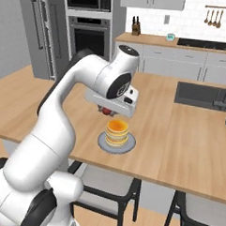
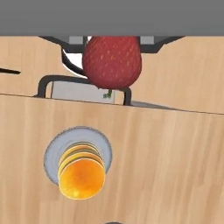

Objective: Take the strawberry from the fridge and place it on top of the pancake, located on the dining counter.

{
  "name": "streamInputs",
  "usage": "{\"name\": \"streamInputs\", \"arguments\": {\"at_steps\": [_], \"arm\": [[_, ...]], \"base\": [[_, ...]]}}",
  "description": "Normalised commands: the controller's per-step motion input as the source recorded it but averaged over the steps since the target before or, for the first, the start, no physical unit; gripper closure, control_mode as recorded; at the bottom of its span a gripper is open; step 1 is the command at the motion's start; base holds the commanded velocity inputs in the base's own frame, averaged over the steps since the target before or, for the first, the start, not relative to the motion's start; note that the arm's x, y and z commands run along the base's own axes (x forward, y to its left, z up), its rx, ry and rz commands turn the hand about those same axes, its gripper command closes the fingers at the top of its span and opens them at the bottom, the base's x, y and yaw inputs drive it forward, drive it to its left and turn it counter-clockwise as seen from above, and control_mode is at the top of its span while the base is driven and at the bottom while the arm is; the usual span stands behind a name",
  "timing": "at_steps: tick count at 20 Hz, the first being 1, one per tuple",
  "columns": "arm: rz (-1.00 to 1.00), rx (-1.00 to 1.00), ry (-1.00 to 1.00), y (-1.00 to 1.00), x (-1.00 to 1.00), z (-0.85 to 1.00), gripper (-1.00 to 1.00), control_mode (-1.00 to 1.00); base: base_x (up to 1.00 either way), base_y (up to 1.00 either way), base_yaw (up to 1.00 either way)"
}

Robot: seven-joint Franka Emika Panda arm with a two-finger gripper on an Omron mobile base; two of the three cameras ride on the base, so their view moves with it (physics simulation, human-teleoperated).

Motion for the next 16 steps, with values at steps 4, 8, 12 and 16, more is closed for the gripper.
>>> {"name": "streamInputs", "arguments": {"at_steps": [4,8,12,16], "arm": [[0.0,-0.15,0.0,0.05,0.44,-0.38,1.0,-1.0],[0.0,-0.15,0.0,0.06,0.48,-0.34,1.0,-1.0],[0.0,-0.03,0.0,0.0,0.35,-0.2,1.0,-1.0],[0.0,0.0,0.03,0.0,0.44,-0.19,1.0,-1.0]], "base": [[0.0,0.0,0.0],[0.0,0.0,0.0],[0.0,0.0,0.0],[0.0,0.0,0.0]]}}
